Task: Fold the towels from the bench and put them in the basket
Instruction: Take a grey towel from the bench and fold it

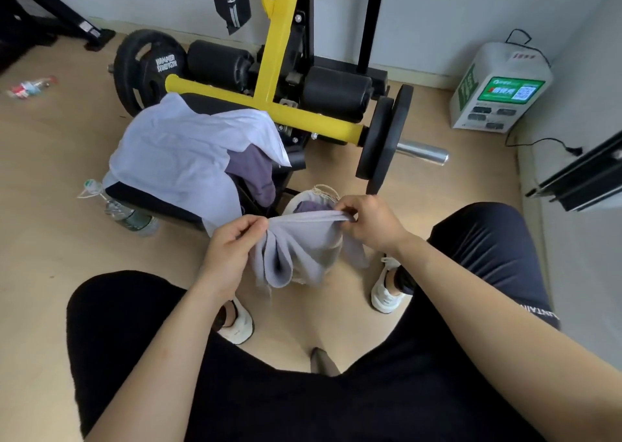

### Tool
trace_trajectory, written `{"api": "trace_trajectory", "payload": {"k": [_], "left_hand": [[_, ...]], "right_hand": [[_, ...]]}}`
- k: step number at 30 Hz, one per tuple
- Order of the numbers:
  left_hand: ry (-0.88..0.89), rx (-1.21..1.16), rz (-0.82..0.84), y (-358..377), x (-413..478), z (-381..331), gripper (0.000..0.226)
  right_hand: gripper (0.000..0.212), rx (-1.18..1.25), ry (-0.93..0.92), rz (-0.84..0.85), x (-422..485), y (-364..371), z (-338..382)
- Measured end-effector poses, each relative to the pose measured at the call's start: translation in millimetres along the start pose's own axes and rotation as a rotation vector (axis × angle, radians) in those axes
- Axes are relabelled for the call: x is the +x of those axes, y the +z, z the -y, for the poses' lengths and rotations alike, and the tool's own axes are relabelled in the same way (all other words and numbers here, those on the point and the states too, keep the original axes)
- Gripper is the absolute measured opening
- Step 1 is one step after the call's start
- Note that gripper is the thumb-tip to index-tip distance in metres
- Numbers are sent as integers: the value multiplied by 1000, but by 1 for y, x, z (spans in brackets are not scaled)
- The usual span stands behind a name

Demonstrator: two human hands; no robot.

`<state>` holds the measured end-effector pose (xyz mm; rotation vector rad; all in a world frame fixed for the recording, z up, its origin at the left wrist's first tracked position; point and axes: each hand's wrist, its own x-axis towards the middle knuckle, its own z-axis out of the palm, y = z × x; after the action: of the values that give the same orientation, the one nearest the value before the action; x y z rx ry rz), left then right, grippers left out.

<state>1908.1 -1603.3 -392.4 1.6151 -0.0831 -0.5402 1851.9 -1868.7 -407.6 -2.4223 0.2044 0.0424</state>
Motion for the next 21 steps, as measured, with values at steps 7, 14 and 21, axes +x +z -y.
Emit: {"api": "trace_trajectory", "payload": {"k": [7,14,21], "left_hand": [[-45,-159,-152,-18,10,5,24],[-100,-347,-279,-24,15,5,23],[-132,-367,-231,-14,13,4,15]], "right_hand": [[13,92,103,-82,8,-5,-17],[10,430,218,-76,7,-21,-28],[20,605,161,-62,-8,-20,-3]]}}
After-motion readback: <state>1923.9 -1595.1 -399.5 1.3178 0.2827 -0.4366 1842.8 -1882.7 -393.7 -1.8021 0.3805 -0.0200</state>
